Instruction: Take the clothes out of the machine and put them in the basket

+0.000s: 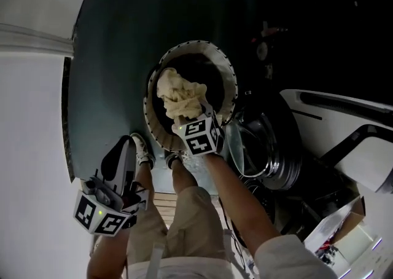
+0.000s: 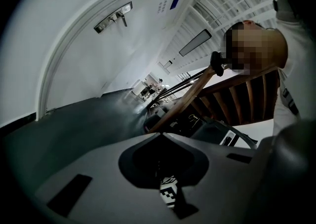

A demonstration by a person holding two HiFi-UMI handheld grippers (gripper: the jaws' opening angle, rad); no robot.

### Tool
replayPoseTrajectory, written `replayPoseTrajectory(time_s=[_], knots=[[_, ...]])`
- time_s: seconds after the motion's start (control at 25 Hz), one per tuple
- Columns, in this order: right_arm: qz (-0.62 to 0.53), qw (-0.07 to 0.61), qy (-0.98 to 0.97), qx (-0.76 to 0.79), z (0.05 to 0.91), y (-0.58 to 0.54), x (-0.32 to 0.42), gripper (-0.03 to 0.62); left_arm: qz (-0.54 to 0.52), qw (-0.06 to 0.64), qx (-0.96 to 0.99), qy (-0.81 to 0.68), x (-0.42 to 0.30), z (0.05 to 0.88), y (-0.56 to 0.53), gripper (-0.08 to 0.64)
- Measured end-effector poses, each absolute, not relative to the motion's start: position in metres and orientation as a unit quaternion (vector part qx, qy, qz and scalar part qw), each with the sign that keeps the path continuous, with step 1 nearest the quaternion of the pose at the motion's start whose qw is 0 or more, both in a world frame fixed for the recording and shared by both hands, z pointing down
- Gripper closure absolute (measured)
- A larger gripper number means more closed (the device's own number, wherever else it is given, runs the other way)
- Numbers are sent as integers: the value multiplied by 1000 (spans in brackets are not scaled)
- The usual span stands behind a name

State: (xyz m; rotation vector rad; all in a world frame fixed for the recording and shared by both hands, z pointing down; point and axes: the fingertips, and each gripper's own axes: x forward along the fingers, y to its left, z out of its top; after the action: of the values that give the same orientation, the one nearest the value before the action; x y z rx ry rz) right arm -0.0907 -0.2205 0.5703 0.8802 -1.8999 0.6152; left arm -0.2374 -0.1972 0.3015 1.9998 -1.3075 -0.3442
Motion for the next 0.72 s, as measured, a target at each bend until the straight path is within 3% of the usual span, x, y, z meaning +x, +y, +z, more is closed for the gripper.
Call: replayPoseTrajectory(time_s=[0.6,0.64,0.72], knots=[[278,541,-725,324,699,-232,-92,336,-119,356,755,-538,-266,331,-200,548],[285,547,-720,319,704,-230,-91,326,-118,356,756,-537,-267,331,-201,548],[299,560,-711,303,712,-225,-89,234,-116,355,756,-538,-268,332,-202,548]])
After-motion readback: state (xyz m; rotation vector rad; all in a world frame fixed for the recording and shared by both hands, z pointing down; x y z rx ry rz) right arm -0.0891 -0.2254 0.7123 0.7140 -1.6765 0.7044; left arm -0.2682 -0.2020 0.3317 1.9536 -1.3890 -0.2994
